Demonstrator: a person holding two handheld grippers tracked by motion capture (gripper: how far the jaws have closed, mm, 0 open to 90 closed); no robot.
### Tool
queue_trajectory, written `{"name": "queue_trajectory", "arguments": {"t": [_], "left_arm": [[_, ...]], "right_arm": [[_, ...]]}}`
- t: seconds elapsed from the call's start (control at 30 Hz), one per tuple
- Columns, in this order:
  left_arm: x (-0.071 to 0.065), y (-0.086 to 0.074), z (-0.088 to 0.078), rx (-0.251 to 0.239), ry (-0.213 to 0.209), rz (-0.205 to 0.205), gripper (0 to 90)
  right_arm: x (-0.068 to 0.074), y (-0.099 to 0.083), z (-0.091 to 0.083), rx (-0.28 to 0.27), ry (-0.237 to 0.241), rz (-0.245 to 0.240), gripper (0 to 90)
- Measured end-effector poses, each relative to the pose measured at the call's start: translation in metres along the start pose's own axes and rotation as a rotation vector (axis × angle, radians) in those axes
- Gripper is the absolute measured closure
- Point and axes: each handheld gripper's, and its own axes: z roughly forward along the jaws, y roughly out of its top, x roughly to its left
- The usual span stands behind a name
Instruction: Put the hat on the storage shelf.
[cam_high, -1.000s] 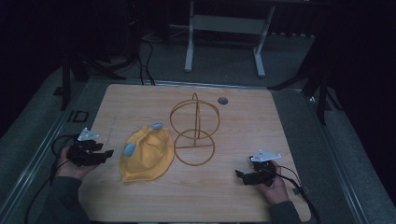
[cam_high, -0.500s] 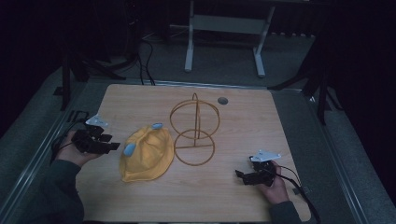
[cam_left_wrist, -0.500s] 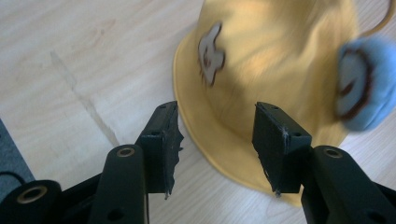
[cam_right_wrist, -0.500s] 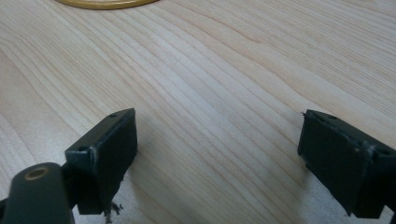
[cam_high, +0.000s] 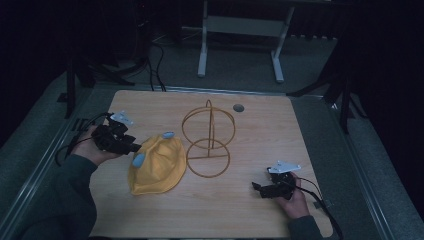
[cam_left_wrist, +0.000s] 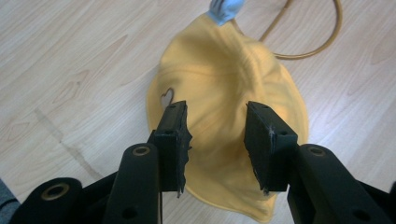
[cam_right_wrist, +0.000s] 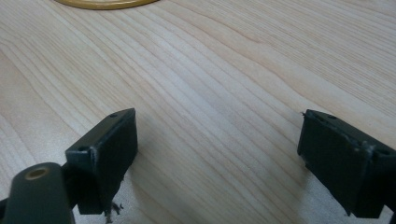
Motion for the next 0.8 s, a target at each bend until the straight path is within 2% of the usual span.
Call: {"name": "queue_trajectory", "arguments": {"t": [0.17,0.43,0.53,0.8], "left_arm": [[-0.004,0.01,0.001,0.006,-0.016,0.0,58.7],[-0.006,0.017,0.008,0.028,-0.034,-0.008,58.2],[-0.008,0.02,0.011,0.045,-0.032,-0.003,57.9],[-0.014,0.025,0.027,0.097,-0.037,-0.023,57.5]], "right_arm": [[0.0,0.0,0.0,-0.001,0.0,-0.002,11.9],[0.0,0.0,0.0,-0.002,0.0,0.001,11.9],[0.0,0.0,0.0,-0.001,0.0,0.001,11.9],[0.0,0.0,0.0,0.0,0.0,0.0,11.9]]}}
